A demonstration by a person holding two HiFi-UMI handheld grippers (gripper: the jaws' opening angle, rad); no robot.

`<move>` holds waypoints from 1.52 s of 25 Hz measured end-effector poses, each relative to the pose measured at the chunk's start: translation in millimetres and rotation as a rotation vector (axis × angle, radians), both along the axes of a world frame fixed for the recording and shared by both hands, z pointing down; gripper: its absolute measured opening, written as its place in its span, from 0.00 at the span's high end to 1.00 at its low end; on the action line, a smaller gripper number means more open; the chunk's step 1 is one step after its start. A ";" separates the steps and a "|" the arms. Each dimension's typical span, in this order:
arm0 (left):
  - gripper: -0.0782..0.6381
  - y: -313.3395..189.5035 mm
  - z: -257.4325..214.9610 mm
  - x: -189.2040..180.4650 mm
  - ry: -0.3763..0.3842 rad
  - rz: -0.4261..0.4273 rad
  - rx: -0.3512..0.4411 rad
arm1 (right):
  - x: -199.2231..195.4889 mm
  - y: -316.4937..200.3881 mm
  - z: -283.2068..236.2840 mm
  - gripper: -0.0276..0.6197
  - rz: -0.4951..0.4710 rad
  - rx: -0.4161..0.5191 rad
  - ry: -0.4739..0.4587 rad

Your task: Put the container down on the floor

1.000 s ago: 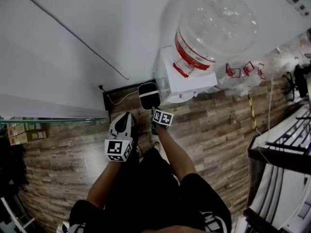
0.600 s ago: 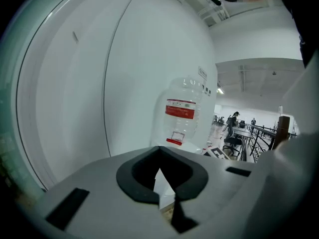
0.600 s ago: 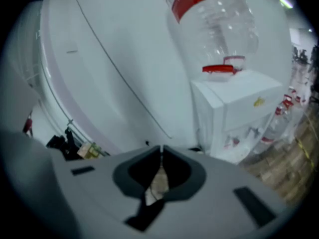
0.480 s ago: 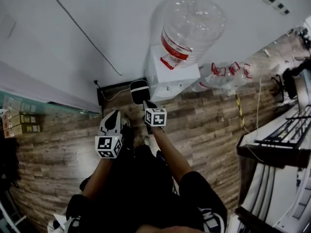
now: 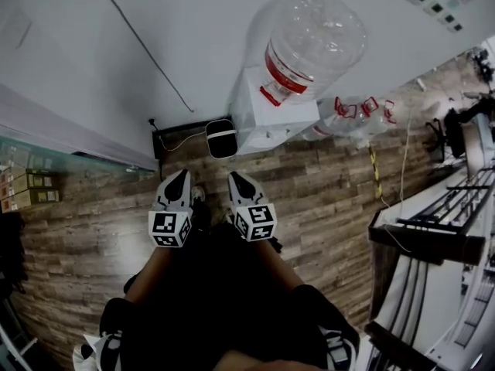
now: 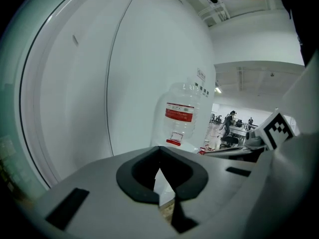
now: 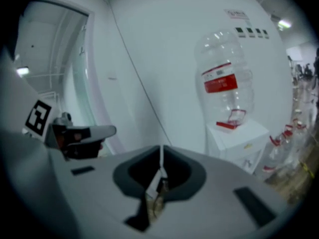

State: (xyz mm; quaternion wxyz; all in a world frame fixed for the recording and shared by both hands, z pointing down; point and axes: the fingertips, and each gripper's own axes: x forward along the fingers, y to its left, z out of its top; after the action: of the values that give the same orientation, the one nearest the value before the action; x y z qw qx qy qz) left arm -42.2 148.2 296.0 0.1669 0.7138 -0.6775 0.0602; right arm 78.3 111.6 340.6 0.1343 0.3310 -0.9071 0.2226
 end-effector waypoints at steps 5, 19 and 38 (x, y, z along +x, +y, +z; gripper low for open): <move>0.85 -4.1 -10.1 -7.9 0.002 0.011 0.020 | 3.5 12.9 -24.7 0.89 0.023 0.015 -0.011; 0.85 -34.2 -11.9 -8.4 -0.026 0.059 0.037 | -5.4 -1.5 -27.6 0.91 0.042 0.030 -0.010; 0.85 -42.4 -13.1 -17.3 -0.038 0.047 0.039 | -10.6 -12.5 -27.2 0.91 0.038 0.054 -0.022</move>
State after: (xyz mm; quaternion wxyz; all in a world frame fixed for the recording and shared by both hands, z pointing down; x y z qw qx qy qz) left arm -59.5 105.8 282.9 0.1384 0.7315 -0.6645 0.0644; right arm 67.8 99.1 313.4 0.1109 0.3490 -0.9079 0.2040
